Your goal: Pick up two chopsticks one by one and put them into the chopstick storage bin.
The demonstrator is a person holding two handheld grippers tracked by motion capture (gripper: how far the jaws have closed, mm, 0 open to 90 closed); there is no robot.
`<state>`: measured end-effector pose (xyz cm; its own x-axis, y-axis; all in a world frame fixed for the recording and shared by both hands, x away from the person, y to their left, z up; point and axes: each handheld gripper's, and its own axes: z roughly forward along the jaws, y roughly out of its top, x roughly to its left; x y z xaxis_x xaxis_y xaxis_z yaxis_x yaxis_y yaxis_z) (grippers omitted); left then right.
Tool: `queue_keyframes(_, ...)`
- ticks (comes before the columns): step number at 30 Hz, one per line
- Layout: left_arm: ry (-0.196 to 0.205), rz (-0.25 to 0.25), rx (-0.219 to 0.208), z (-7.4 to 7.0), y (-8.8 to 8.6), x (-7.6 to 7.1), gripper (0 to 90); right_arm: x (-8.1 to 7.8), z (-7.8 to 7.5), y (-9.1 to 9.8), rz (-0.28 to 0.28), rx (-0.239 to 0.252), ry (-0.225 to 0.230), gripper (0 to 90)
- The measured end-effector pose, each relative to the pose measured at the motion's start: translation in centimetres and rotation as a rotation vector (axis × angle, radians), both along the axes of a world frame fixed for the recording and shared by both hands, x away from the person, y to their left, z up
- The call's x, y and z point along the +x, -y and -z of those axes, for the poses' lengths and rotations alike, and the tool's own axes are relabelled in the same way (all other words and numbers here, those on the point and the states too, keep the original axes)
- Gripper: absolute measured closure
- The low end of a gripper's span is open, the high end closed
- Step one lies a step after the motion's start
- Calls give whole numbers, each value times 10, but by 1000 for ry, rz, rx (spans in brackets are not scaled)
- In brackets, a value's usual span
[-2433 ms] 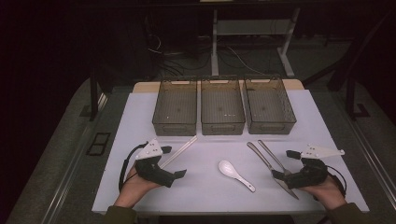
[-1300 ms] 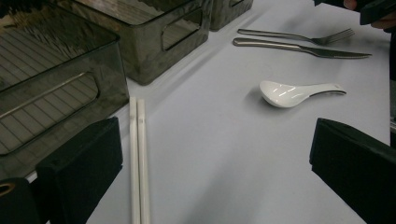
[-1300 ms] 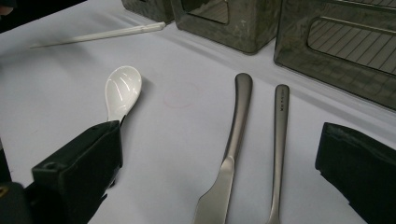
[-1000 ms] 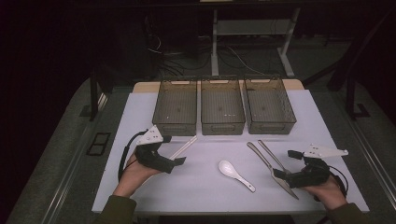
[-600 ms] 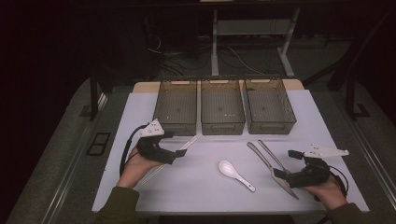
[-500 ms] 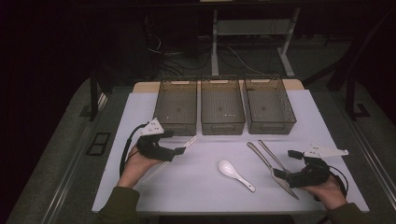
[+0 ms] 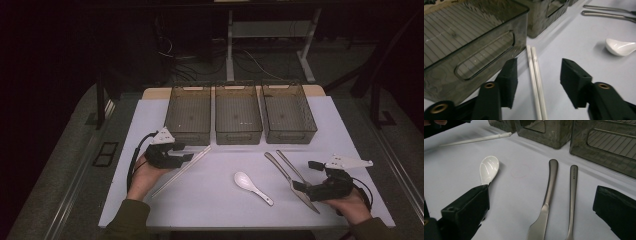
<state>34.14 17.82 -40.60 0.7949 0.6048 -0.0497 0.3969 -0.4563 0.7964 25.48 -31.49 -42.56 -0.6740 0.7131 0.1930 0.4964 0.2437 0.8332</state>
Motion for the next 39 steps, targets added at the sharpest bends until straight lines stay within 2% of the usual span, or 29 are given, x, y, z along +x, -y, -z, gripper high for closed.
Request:
queue_keyframes(3,-11,-4,23,3,0,1,507,0,0,0,0,-1,0,7)
queue_keyframes(10,-47,-2,61,11,-2,4,636,0,0,0,1,0,-2,7)
queue_keyframes(18,-84,-7,80,19,-2,6,732,0,0,0,2,0,-1,7)
queue_keyframes(26,-112,34,108,24,4,5,812,0,0,1,6,2,-1,7)
queue_keyframes(30,-108,46,116,25,7,4,834,0,-1,1,6,2,-1,7)
queue_keyframes(39,-126,43,123,28,8,1,834,-1,-1,1,5,2,0,7)
